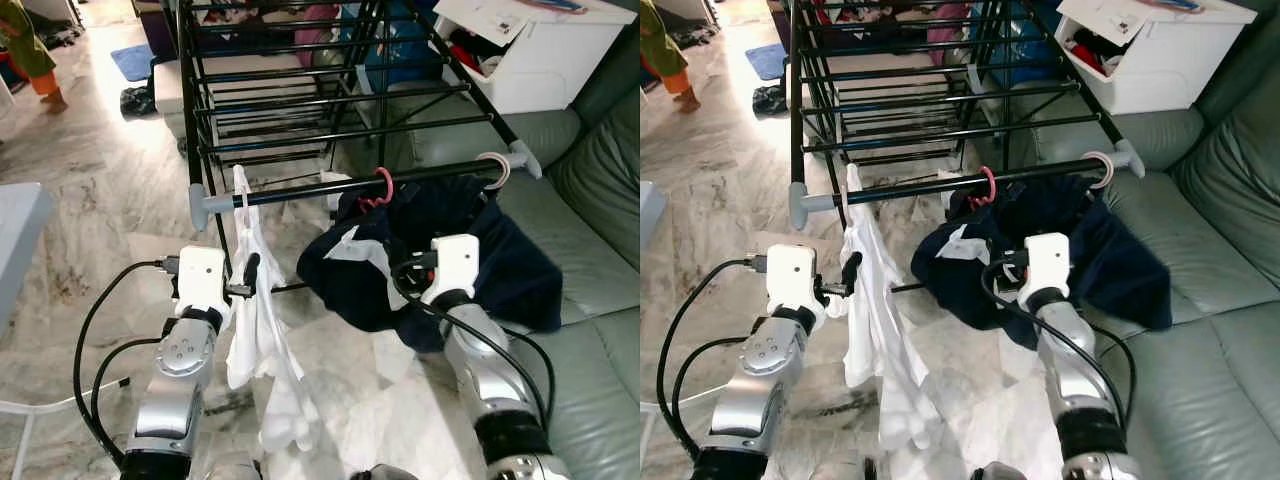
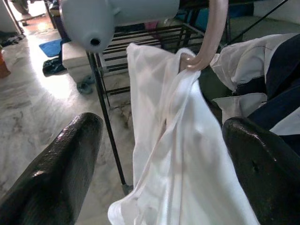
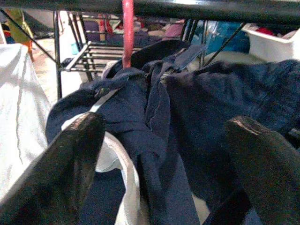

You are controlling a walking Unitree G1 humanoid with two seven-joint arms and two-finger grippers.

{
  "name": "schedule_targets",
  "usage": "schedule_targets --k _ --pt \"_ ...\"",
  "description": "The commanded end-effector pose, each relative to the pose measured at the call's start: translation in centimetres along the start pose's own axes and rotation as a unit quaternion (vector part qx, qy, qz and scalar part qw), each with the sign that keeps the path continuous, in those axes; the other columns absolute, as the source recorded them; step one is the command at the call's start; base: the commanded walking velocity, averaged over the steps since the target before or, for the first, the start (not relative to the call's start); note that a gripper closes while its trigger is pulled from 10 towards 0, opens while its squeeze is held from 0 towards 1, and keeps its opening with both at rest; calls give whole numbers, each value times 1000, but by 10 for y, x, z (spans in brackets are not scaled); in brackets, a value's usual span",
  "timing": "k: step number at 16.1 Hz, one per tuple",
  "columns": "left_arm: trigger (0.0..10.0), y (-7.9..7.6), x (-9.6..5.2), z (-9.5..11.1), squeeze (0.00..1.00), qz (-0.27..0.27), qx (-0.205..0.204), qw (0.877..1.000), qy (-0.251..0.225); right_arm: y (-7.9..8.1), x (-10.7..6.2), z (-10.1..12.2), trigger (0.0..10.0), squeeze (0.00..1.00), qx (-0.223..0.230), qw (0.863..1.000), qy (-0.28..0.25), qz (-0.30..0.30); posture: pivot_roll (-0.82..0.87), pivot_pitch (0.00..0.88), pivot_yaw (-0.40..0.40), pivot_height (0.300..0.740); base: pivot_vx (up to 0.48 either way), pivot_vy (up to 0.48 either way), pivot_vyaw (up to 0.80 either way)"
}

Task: Hang hanger

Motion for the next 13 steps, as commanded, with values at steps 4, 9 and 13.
schedule_targets --k 4,9,13 --pt "10000 -1 1 11 0 -18 -9 1000 -8 -9 -8 23 10000 1000 -24 998 -51 -34 26 6 2 740 0 0 0" --pt "10000 -7 1 14 0 -42 -2 999 -12 -33 -13 30 10000 1000 -95 988 -52 -107 19 6 10 740 0 0 0" --pt "10000 -5 3 15 0 -41 5 999 -11 -59 -15 21 10000 1000 -136 979 -20 -148 19 5 9 740 0 -240 0"
Point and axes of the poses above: a point about 5 cm out from each wrist's last joint towards the gripper, its own x axis pointing out of the wrist towards the gripper, its own z axis along the axis of the wrist's last joint, y = z × x, the point moved 1 cm from there along x, pointing out of the wrist towards the gripper, and after that the axes turned 10 degrees about -x, right-handed, at the moved point
